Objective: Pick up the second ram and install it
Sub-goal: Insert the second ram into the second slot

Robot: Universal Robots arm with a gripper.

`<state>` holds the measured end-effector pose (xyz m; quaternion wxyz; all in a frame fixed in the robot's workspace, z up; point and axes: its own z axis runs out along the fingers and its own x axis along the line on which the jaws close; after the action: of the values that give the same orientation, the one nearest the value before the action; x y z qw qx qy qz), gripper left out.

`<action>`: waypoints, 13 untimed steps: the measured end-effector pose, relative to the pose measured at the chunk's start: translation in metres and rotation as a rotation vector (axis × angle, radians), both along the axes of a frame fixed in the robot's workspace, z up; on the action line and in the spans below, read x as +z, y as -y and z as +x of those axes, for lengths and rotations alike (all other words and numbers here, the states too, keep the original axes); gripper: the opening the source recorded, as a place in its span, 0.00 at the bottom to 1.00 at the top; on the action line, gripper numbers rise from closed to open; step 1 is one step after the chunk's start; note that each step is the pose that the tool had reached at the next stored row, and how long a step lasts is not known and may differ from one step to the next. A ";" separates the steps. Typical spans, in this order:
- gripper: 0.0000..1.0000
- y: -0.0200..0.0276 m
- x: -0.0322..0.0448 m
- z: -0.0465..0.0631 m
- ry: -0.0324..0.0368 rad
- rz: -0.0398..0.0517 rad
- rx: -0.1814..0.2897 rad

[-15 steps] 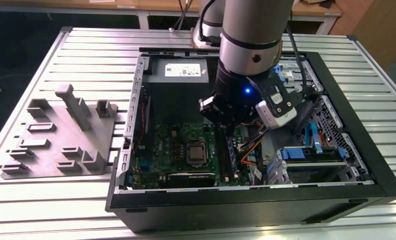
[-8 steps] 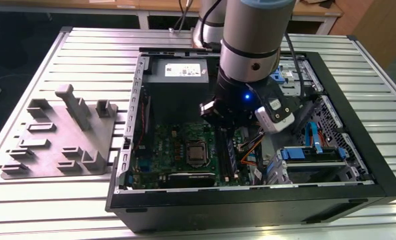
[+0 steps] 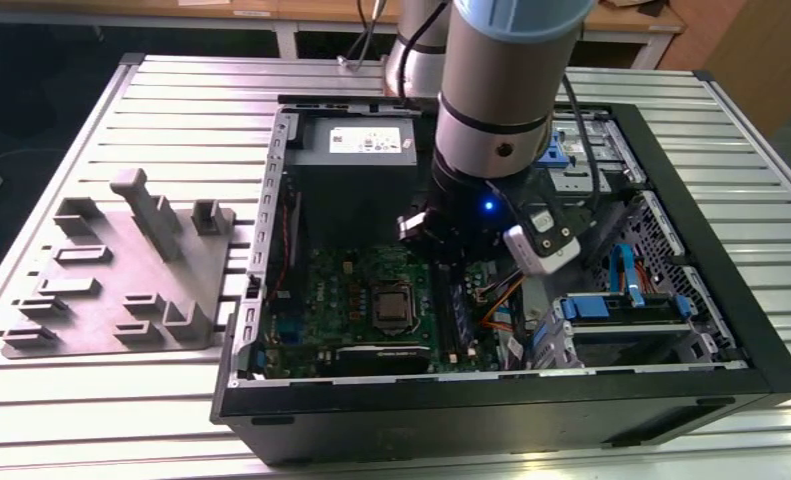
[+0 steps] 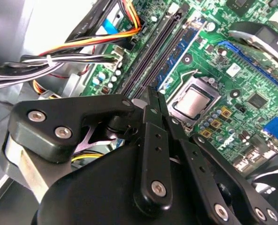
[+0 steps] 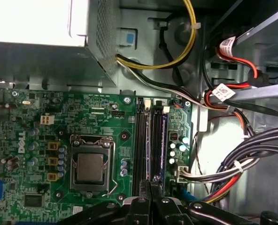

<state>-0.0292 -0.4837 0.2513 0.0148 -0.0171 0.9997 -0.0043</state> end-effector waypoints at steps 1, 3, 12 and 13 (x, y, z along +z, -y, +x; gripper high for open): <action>0.12 0.0000 -0.0009 -0.001 0.0000 0.0010 0.000; 0.12 0.0000 -0.0028 -0.003 0.0000 0.0019 0.000; 0.12 0.0003 -0.0112 -0.004 0.0000 0.0204 -0.006; 0.12 0.0004 -0.0120 -0.004 0.0000 0.0235 -0.007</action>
<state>-0.0332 -0.4842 0.2392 0.0150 -0.0135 0.9998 0.0074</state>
